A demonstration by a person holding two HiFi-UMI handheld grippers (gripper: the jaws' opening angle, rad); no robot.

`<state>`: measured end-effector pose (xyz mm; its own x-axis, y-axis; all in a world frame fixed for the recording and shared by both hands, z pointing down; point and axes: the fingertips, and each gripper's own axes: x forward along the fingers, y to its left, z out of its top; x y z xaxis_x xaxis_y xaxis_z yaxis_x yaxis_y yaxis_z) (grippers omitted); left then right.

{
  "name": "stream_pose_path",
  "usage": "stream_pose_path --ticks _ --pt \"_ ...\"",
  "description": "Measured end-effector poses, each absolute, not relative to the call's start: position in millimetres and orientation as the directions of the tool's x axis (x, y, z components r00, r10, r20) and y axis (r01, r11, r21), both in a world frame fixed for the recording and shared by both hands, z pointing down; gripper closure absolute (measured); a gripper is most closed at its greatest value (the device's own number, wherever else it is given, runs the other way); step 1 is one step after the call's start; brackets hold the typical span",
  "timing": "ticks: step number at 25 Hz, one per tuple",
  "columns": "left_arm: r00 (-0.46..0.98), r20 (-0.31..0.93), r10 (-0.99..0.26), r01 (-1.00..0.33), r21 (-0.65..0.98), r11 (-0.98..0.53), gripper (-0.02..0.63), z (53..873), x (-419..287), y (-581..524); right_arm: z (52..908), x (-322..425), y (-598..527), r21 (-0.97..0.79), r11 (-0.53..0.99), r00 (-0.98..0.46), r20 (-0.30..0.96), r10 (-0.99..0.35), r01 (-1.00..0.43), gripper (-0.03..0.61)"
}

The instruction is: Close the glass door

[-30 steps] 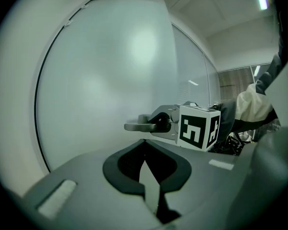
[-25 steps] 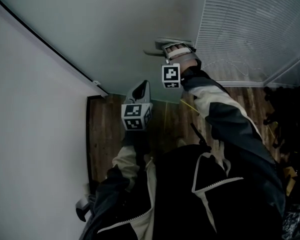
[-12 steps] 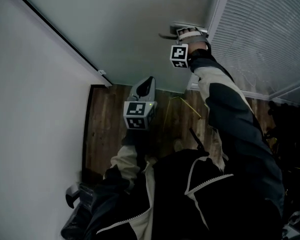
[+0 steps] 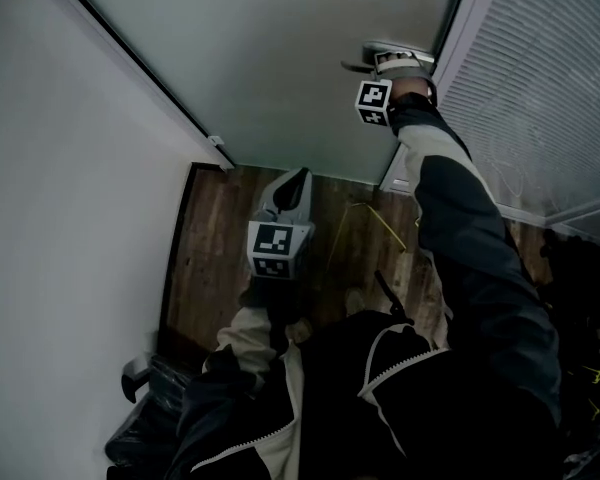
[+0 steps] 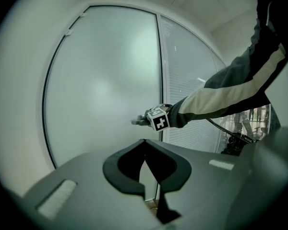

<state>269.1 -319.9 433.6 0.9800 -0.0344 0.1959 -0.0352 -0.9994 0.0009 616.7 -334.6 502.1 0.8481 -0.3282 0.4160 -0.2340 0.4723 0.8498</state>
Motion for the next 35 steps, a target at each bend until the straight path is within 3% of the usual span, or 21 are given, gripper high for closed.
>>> stream_pose_path --ticks 13,17,20,22,27,35 --pt "0.981 0.184 -0.059 -0.060 -0.002 -0.998 0.614 426.1 262.7 -327.0 498.4 617.0 -343.8 0.873 0.401 0.835 0.426 -0.350 -0.277 0.426" --pt "0.984 0.175 -0.047 -0.050 0.013 -0.999 0.614 427.0 263.9 -328.8 501.3 602.0 -344.5 0.874 0.350 0.805 0.460 -0.376 -0.336 0.391" --pt "0.987 0.157 -0.033 -0.037 0.018 -0.999 0.614 423.6 267.5 -327.9 490.5 569.0 -340.8 0.882 0.255 0.759 0.471 -0.450 -0.396 0.393" --pt "0.987 0.155 -0.041 -0.045 0.024 -0.999 0.614 424.5 269.7 -331.6 476.0 529.6 -340.4 0.853 0.116 0.687 0.484 -0.542 -0.509 0.420" --pt "0.991 0.125 -0.042 -0.046 0.032 -0.998 0.614 417.2 282.8 -339.1 420.1 421.3 -316.5 0.456 -0.282 0.478 0.402 -0.781 -0.844 0.568" --pt "0.991 0.129 0.040 0.031 0.073 -0.997 0.614 419.9 283.8 -321.9 409.6 323.2 -250.0 0.062 -0.506 0.506 0.218 -0.834 -0.860 0.574"
